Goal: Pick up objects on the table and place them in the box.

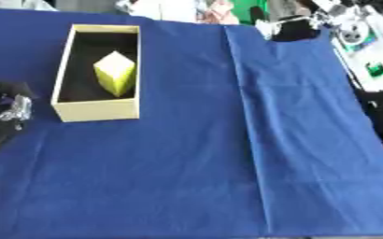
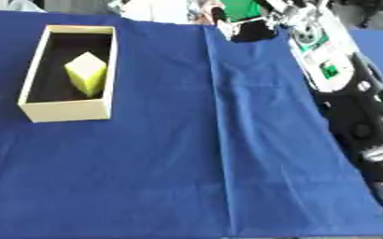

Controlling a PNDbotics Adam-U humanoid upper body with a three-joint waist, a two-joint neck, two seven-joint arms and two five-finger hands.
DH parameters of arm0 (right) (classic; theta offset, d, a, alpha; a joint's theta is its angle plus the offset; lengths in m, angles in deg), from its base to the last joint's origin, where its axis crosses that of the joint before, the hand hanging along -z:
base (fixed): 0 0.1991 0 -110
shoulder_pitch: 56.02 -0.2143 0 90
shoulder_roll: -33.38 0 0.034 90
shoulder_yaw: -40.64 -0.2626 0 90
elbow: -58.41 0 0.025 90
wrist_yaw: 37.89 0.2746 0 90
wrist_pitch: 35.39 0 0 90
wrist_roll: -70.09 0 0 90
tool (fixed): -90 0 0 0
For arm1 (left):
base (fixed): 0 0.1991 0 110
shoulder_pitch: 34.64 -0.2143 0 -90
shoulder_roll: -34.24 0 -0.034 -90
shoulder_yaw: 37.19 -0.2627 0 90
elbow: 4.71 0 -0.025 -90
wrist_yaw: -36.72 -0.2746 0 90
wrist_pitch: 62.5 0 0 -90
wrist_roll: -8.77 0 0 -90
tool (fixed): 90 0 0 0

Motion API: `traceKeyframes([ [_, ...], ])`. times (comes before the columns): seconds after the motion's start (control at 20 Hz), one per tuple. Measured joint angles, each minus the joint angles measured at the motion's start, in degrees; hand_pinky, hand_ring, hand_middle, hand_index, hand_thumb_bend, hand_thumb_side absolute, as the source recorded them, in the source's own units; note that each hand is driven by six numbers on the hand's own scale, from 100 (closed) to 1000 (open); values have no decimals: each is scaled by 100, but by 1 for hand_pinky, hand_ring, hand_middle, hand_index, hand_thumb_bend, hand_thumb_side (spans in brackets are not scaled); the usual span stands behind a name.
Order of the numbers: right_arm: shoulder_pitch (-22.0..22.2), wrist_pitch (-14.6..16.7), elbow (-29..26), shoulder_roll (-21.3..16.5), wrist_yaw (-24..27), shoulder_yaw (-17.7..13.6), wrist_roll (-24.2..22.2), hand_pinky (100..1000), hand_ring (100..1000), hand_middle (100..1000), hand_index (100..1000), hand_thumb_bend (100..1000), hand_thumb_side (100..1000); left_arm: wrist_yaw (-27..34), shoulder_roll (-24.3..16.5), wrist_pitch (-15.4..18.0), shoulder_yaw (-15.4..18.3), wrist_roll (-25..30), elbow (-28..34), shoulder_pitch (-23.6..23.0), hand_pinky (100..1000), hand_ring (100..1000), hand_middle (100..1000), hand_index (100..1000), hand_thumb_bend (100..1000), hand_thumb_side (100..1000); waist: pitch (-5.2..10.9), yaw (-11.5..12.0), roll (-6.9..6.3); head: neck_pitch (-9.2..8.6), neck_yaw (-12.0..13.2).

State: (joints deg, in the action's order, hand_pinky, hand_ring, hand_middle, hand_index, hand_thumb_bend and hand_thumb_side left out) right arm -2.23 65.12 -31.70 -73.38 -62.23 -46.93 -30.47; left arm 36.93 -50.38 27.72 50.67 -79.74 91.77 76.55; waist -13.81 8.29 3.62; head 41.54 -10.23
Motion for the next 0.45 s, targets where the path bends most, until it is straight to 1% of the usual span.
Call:
traceKeyframes([
  [0.15,413,-136,-225,-88,189,-240,225,772,890,786,946,100,100,-4,-3,-1,15,-17,0,-3,367,579,355,484,100,246,-2,-44,-5,-8,30],
  [0.45,1058,-328,-511,-43,629,-641,683,756,888,766,954,100,100,-5,-3,-2,34,-36,0,-13,368,580,357,485,100,246,-17,-89,-57,-11,63],
])
